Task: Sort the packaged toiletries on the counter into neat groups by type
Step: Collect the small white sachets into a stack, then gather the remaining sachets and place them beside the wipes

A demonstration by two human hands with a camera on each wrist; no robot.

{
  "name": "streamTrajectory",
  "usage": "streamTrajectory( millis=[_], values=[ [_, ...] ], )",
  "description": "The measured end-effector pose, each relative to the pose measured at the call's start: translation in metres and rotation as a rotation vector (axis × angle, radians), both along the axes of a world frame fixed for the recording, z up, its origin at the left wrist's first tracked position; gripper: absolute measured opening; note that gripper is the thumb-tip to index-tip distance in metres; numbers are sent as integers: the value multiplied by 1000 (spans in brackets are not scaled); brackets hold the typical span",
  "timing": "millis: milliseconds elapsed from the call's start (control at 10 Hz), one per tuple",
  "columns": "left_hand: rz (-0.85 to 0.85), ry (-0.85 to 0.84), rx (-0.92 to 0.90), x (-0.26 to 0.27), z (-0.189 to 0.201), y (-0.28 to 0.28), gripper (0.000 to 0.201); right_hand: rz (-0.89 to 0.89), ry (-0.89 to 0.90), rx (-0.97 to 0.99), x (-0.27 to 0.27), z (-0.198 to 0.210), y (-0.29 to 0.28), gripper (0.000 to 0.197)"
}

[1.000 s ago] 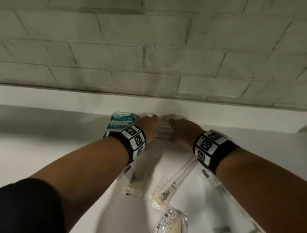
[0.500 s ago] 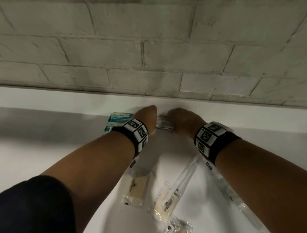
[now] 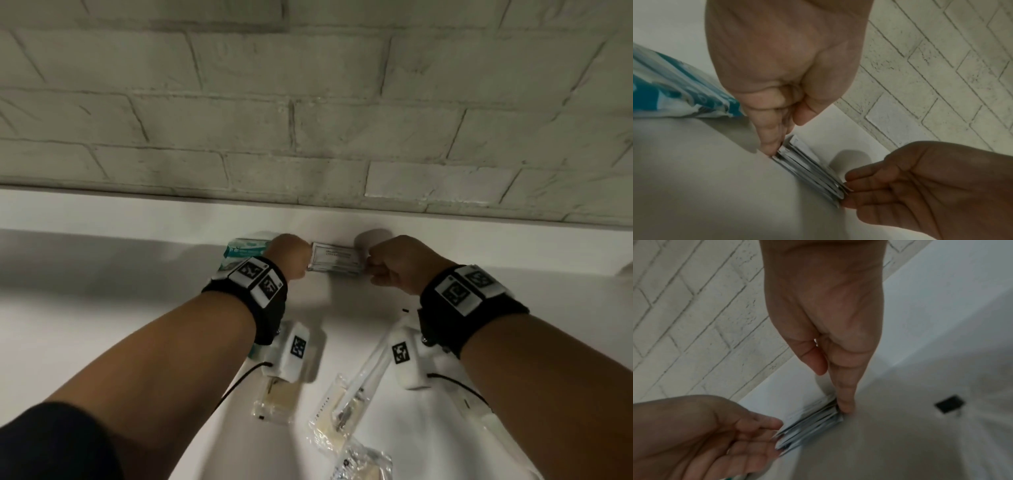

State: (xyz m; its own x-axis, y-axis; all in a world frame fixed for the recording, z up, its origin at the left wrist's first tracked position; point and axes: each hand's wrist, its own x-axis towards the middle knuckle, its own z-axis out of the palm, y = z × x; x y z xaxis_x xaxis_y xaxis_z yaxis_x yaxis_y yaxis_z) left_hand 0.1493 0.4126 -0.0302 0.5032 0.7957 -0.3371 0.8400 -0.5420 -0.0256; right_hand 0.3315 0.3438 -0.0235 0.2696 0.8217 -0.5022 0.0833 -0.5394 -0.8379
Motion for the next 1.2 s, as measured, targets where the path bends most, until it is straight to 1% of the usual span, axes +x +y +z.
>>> streamTrajectory(
  millis=[100, 200, 300, 400, 500, 600, 700, 800, 900, 1000, 1100, 1200],
  values=[
    [-117, 123, 43, 5, 1, -1, 28, 2, 33, 0, -14, 3, 1, 14],
    [-21, 54, 11, 3, 0, 1, 26, 12, 6, -15, -15, 9, -1, 19],
    [109, -84, -65, -2, 11, -10, 26, 212, -261, -48, -6, 19, -8, 12],
    [23, -62, 2, -4, 22, -20, 29, 594, -776, -49, 1, 35, -27, 39],
    [14, -201, -94, -18, 39, -78, 29, 939, -786, -4, -3, 35, -74, 50],
    [-211, 97, -97, -32, 28, -127, 34, 1087, -891, 22, -10, 12, -124, 55],
    [-147, 69, -109, -52, 11, -165, 33, 992, -1092, 195, -16, -9, -156, 44],
    [-125, 11, -103, -65, 5, -195, 32, 968, -1103, 203, -16, -7, -186, 36],
    [-133, 49, -130, -77, 10, -219, 34, 949, -1162, 150, -10, 6, -212, 32],
    [-54, -75, -57, -81, 21, -244, 27, 797, -1202, 74, -2, 26, -233, 34],
    [-49, -237, -57, -75, 29, -274, 15, 772, -1068, 59, -6, 41, -264, 19],
    [-110, -310, -143, -56, 31, -303, 10, 880, -1047, -104, -23, 38, -294, 14]
  ],
)
